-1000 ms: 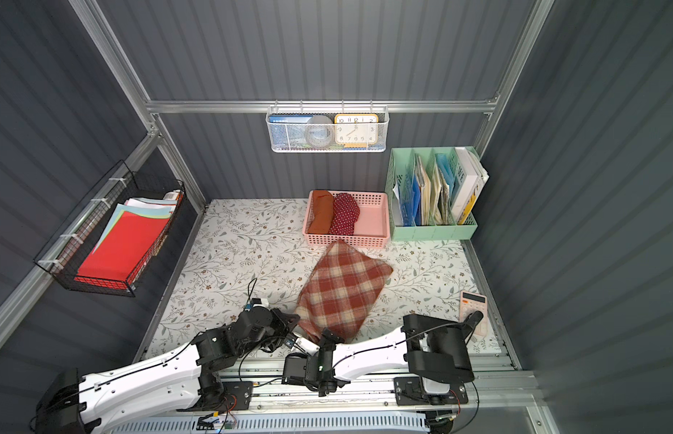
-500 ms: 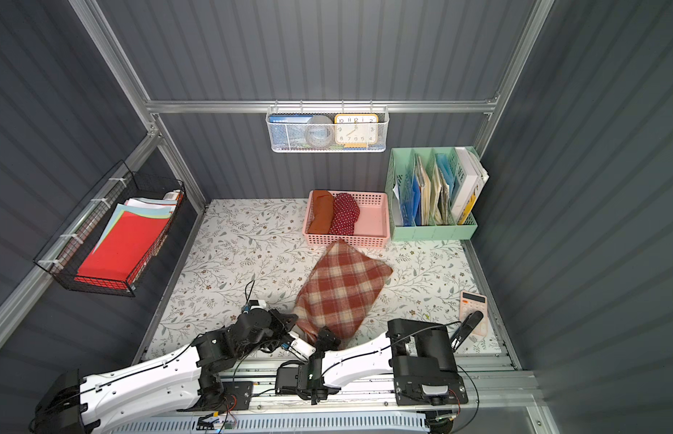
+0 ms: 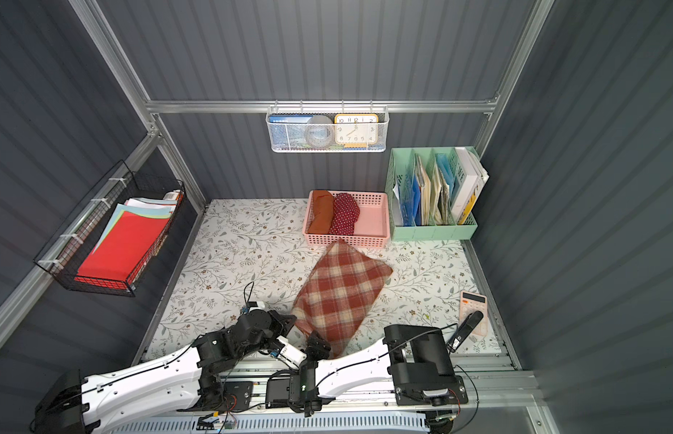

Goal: Roll up the skirts
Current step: Roll the skirt at the center of the board.

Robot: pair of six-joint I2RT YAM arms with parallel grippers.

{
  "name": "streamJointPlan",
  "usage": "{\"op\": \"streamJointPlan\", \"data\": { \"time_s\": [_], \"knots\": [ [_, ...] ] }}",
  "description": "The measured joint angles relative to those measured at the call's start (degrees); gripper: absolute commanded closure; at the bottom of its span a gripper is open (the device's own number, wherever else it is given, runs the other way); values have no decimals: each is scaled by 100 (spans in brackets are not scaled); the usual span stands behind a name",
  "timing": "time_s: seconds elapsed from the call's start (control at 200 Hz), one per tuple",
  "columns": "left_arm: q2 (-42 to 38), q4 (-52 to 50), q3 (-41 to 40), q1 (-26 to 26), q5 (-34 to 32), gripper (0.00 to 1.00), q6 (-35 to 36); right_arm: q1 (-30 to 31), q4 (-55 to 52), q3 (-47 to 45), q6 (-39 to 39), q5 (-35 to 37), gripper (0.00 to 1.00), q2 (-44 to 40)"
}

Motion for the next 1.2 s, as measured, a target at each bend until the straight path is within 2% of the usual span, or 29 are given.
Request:
{"op": "streamJointPlan", "data": {
  "time_s": [0.185,0.34,0.44,0.55,0.635,0.795,0.831,0.881,0.941,1.026,1.071,1.126,1.156,1.201],
  "knots": [
    [-48,-74,-24,15,-90,100,0,-2,66,33,87,153,25,136],
    [-168,-90,-24,37,-170,100,2,-42,160,46,74,177,30,136],
    [-243,-105,-33,68,-260,100,0,-85,271,50,26,138,42,142],
    [-306,-133,-98,96,-354,100,-4,-125,424,48,-46,0,68,177],
    [-330,-140,-186,101,-393,100,-28,-136,525,48,-59,-146,77,223],
    [-374,-184,-308,101,-393,100,-72,-142,573,59,-118,-376,85,293],
    [-411,-203,-328,101,-393,94,-90,-144,590,61,-129,-415,87,293],
    [-505,-249,-352,101,-404,79,-83,-153,625,61,-164,-466,93,286],
    [-669,-352,-356,105,-472,70,-122,-168,706,57,-177,-546,100,258],
    [-1034,-577,-352,103,-557,48,-142,-330,721,-35,-188,-758,100,186],
    [-1276,-728,-337,92,-546,30,-166,-511,691,-127,-232,-892,100,168],
    [-1606,-968,-262,50,-479,15,-166,-831,719,-249,-280,-1045,100,177],
    [-1749,-1106,-188,-11,-391,3,-164,-1014,785,-269,-326,-1126,100,184],
    [-1954,-1314,-59,-114,-330,0,-216,-1217,876,-278,-385,-1228,100,181]
  ]
}}
